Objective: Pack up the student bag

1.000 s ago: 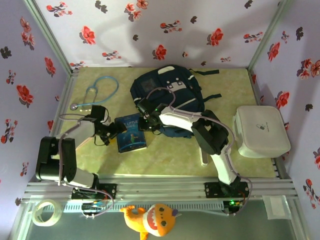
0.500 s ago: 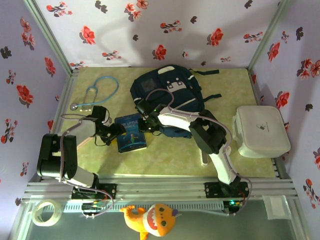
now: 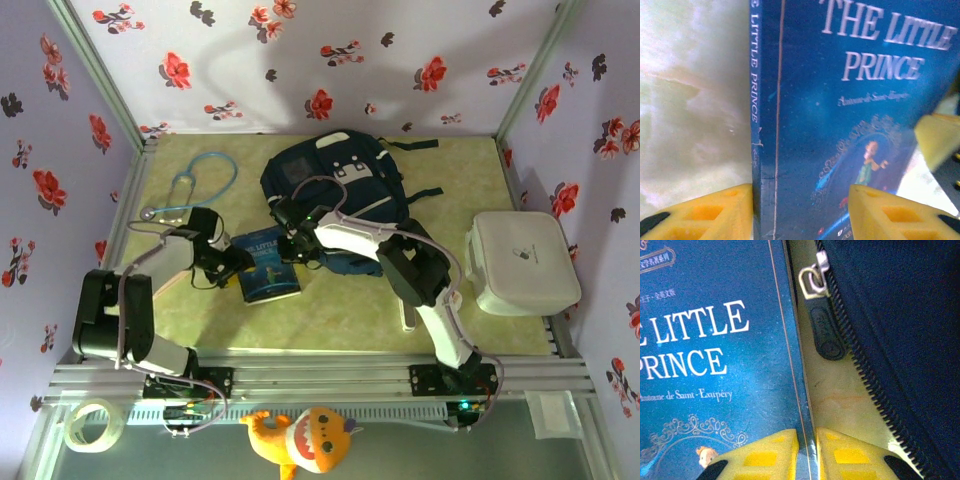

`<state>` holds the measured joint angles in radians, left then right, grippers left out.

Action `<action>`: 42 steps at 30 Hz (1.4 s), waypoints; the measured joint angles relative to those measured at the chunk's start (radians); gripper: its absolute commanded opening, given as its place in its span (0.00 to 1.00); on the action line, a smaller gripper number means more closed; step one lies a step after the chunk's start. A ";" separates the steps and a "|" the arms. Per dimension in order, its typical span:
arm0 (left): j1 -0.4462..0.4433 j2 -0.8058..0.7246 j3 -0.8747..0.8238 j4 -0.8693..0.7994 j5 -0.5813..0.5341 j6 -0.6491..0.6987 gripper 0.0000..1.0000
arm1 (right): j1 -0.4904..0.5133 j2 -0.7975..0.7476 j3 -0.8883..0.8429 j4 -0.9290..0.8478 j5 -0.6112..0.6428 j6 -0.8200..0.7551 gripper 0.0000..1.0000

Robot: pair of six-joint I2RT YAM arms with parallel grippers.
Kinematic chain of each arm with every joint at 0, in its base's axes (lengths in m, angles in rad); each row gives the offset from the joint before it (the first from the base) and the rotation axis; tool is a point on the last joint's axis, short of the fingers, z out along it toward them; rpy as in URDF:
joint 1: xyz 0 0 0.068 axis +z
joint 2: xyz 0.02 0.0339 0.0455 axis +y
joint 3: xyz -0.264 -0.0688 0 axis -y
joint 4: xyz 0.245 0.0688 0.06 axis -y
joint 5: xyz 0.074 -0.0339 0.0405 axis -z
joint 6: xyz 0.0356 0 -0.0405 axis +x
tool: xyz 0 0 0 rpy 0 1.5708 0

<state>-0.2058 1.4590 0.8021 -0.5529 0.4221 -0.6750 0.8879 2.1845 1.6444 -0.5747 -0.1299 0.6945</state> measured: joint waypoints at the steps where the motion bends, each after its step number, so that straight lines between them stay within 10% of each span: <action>1: -0.006 -0.015 0.013 -0.009 0.000 -0.003 0.49 | -0.003 0.006 0.013 -0.012 0.000 0.000 0.16; 23: -0.082 -0.049 0.020 0.145 0.051 -0.154 0.29 | -0.003 0.004 0.009 0.002 0.018 0.002 0.20; 34: -0.085 -0.092 0.080 0.060 -0.009 -0.083 0.00 | 0.003 -0.163 -0.119 0.101 0.051 -0.008 0.46; 42: -0.091 -0.186 0.119 0.041 -0.046 -0.091 0.00 | -0.086 -0.505 -0.342 0.374 -0.021 0.089 0.68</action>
<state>-0.2966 1.2732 0.9215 -0.5121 0.3759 -0.7658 0.8017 1.6791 1.3025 -0.2008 -0.1505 0.7837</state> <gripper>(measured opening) 0.116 0.631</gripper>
